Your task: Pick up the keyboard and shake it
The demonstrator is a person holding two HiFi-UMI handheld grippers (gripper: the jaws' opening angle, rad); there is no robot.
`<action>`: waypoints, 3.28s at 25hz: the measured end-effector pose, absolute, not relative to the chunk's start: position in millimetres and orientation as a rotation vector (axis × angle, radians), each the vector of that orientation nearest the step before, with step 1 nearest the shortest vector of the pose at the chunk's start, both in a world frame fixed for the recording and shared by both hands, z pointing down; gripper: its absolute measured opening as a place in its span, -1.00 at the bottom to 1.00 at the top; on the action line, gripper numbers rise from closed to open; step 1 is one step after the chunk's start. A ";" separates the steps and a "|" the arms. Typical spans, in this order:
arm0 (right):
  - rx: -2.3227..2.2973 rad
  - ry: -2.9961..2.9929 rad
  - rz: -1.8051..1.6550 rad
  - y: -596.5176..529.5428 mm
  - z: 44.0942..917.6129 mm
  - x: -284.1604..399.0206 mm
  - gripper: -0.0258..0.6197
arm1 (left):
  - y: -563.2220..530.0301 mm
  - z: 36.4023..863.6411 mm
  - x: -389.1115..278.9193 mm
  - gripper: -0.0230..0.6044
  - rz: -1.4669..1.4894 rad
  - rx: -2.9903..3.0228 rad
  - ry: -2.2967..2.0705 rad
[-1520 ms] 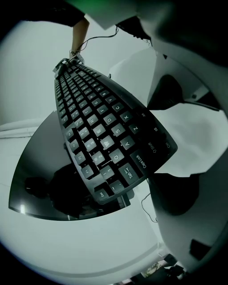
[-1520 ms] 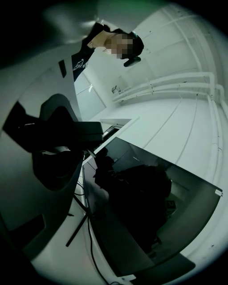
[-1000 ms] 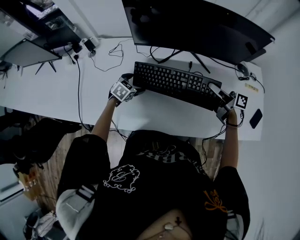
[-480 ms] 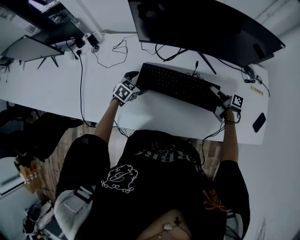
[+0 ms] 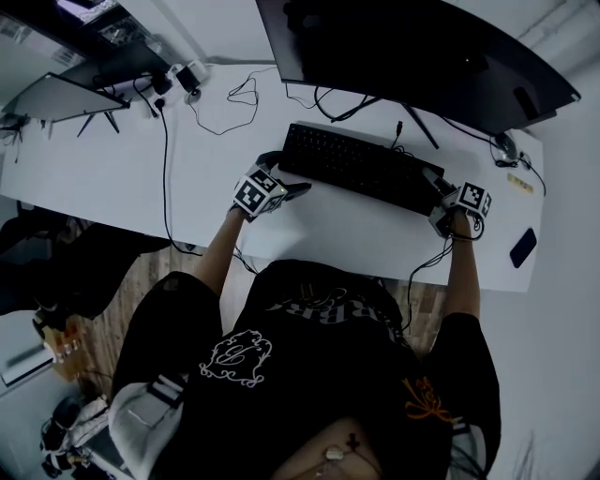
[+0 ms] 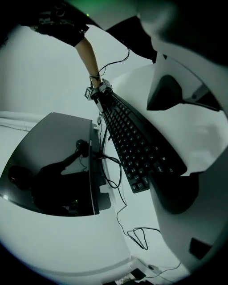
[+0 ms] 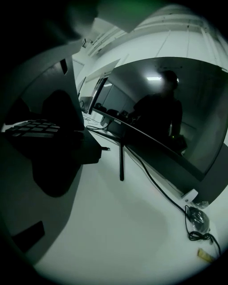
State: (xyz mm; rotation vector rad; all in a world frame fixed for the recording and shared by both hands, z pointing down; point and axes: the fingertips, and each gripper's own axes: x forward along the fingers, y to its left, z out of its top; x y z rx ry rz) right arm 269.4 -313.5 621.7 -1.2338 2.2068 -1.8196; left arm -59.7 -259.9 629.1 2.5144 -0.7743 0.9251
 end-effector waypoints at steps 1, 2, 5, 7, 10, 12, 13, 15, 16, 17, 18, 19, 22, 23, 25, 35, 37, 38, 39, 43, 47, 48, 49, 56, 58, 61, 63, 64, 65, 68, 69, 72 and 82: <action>-1.257 2.205 -1.819 -314.6 624.9 270.2 -0.32 | -257.5 628.1 -56.9 0.49 0.922 2.520 -0.760; -1.278 2.200 -1.825 -314.8 628.8 270.9 -0.31 | -254.9 627.6 -54.3 0.49 0.917 2.525 -0.748; -1.395 2.203 -1.834 -313.0 644.1 276.6 -0.22 | -248.5 627.8 -47.7 0.49 0.904 2.538 -0.727; -1.522 2.217 -1.801 -312.3 653.0 283.3 0.02 | -246.1 626.7 -42.2 0.49 0.898 2.548 -0.713; -1.581 2.195 -1.763 -312.7 654.7 285.3 0.13 | -243.2 624.2 -33.1 0.49 0.894 2.560 -0.690; -1.593 2.171 -1.752 -313.3 653.7 285.4 0.14 | -241.3 622.2 -27.9 0.49 0.893 2.565 -0.679; -1.611 2.161 -1.746 -313.3 653.3 286.0 0.14 | -240.3 620.8 -25.2 0.49 0.889 2.567 -0.676; -1.685 2.137 -1.721 -313.1 653.1 290.1 0.16 | -238.0 616.9 -20.4 0.49 0.877 2.569 -0.674; -1.744 2.121 -1.694 -313.3 652.6 294.4 0.21 | -237.1 614.6 -18.5 0.49 0.870 2.571 -0.676; -1.807 2.102 -1.661 -313.6 651.4 300.1 0.21 | -236.3 612.1 -16.7 0.49 0.863 2.574 -0.679; -1.858 2.082 -1.628 -313.6 649.2 306.1 0.21 | -235.6 609.4 -14.9 0.49 0.855 2.578 -0.683; -1.886 2.064 -1.602 -313.4 646.0 310.9 0.21 | -234.8 606.8 -13.2 0.49 0.846 2.582 -0.686; -1.858 2.051 -1.569 -309.8 633.8 313.3 0.21 | -231.0 601.3 -6.8 0.49 0.825 2.595 -0.686; -1.842 2.064 -1.560 -307.4 629.6 311.9 0.21 | -229.4 600.3 -3.9 0.49 0.818 2.598 -0.682; -1.819 2.102 -1.536 -301.8 620.4 307.7 0.20 | -225.9 596.5 2.5 0.49 0.801 2.604 -0.675; -1.591 2.234 -1.396 -246.2 554.3 267.1 0.10 | -191.2 568.8 33.4 0.49 0.730 2.627 -0.660; -1.560 2.254 -1.376 -226.3 545.4 258.8 0.07 | -178.5 562.1 38.7 0.49 0.708 2.626 -0.663; -1.550 2.265 -1.364 -215.9 541.7 254.7 0.06 | -171.8 558.7 41.0 0.49 0.695 2.625 -0.666; -1.543 2.279 -1.351 -205.4 538.5 250.7 0.05 | -164.9 555.5 43.0 0.49 0.683 2.622 -0.670; -1.514 2.338 -1.303 -159.7 529.5 235.6 0.00 | -131.1 544.3 50.7 0.48 0.636 2.613 -0.685; -1.440 2.385 -1.296 -113.3 527.1 220.8 -0.04 | -89.6 536.0 57.5 0.48 0.610 2.603 -0.682; -1.428 2.394 -1.289 -103.5 525.5 216.9 -0.06 | -79.7 535.0 58.2 0.48 0.608 2.600 -0.683; -1.418 2.401 -1.281 -94.0 523.5 213.3 -0.06 | -69.7 534.4 58.6 0.48 0.608 2.596 -0.683; -1.382 2.447 -1.219 -42.2 514.9 193.8 -0.18 | -12.4 534.6 55.7 0.48 0.601 2.578 -0.705; -1.381 2.469 -1.205 -29.7 513.3 188.2 -0.20 | 1.7 534.7 53.0 0.48 0.609 2.576 -0.710; -1.371 2.499 -1.181 -15.3 507.0 180.2 -0.23 | 18.0 529.7 49.3 0.47 0.609 2.589 -0.712; -1.359 2.510 -1.163 -9.5 501.7 174.3 -0.24 | 23.8 525.4 46.4 0.46 0.603 2.601 -0.718; -1.355 2.515 -1.152 -7.2 499.4 171.1 -0.25 | 25.7 523.8 44.6 0.45 0.600 2.606 -0.723; -1.352 2.520 -1.143 -4.9 497.3 167.6 -0.26 | 27.1 522.4 42.4 0.42 0.596 2.612 -0.729; -1.340 2.532 -1.123 3.1 491.3 155.2 -0.29 | 28.3 517.0 33.9 0.03 0.558 2.622 -0.763; -1.336 2.535 -1.120 6.4 489.5 150.7 -0.30 | 28.4 514.5 30.6 -0.14 0.530 2.621 -0.775; -1.330 2.552 -1.104 15.6 483.6 136.1 -0.33 | 30.8 505.4 20.7 -0.42 0.436 2.608 -0.786; -1.360 2.594 -1.020 38.5 464.1 59.9 -0.67 | 45.9 482.0 -43.9 -0.62 0.347 2.640 -0.800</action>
